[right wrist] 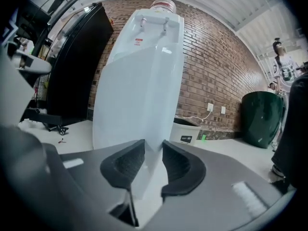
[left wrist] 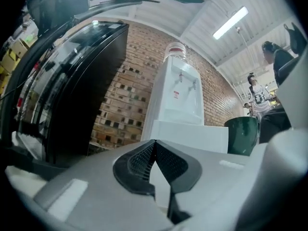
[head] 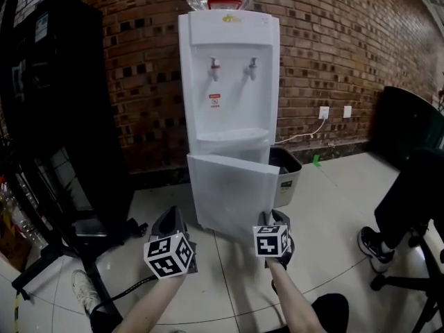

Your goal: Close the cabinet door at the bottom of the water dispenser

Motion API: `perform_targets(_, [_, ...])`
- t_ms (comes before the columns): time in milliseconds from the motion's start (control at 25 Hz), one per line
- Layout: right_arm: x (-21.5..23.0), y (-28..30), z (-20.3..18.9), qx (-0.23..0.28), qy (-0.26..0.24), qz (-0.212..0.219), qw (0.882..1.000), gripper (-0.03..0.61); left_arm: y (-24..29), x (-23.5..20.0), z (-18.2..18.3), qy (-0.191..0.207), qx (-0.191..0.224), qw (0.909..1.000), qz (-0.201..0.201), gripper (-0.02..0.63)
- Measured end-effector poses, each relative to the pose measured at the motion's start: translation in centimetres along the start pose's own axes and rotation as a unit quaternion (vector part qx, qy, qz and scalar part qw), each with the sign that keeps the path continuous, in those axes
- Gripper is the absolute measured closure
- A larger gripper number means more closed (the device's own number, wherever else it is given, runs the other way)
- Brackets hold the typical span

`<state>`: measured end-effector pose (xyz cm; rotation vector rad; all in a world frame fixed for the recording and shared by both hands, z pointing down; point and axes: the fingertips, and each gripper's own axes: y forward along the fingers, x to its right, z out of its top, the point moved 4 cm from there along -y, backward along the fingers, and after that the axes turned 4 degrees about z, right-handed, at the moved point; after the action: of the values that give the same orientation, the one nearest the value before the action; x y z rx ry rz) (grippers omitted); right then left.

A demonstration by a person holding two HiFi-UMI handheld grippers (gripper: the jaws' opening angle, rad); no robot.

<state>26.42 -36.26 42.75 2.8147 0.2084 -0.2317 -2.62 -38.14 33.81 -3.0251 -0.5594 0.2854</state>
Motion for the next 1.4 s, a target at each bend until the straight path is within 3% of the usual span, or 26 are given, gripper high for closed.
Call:
perform_targets(120, [1.4,1.8,0.7,0.007,-0.011,0.002,1.000,0.462,3.3,1.5,0.7,0.040,0.029,0.9987,-0.006,0.607])
perform_targets(320, [3.2,4.5,1.3,0.013,-0.028,0.005,1.000,0.471,6.6,4.4,-1.5,0.092,0.039,0.9941,-0.042,0.607])
perform_targets(560, [4.5,6.8,1.7,0.022,-0.036,0.000,0.999,0.489,7.9,4.3,-4.7,0.080,0.021,0.9952,-0.053,0.604])
perform_targets(800, [5.2,9.1,2.3,0.023,-0.051,-0.011,0.998,0.509,8.6,2.9,-4.6,0.083,0.023,0.9954,-0.042,0.604])
perform_targets(840, [5.5,9.4,2.4,0.023,-0.053,-0.020,0.998,0.519,8.7,2.7,-4.6,0.075,0.024,0.9962,-0.036,0.604])
perform_targets(880, [5.8,9.7,2.4,0.023,-0.054,-0.027,0.998,0.577,8.7,2.4,-4.7,0.068,0.023,0.9969,-0.031,0.604])
perform_targets(920, [5.9,10.0,2.4,0.022,-0.055,-0.027,0.998,0.578,8.8,2.1,-4.8,0.063,0.022,0.9974,-0.027,0.604])
perform_targets(1400, [2.6,14.0,2.4,-0.011,-0.091,0.034,0.995,0.578,8.8,-0.1,-6.3,0.045,0.007,0.9990,-0.002,0.604])
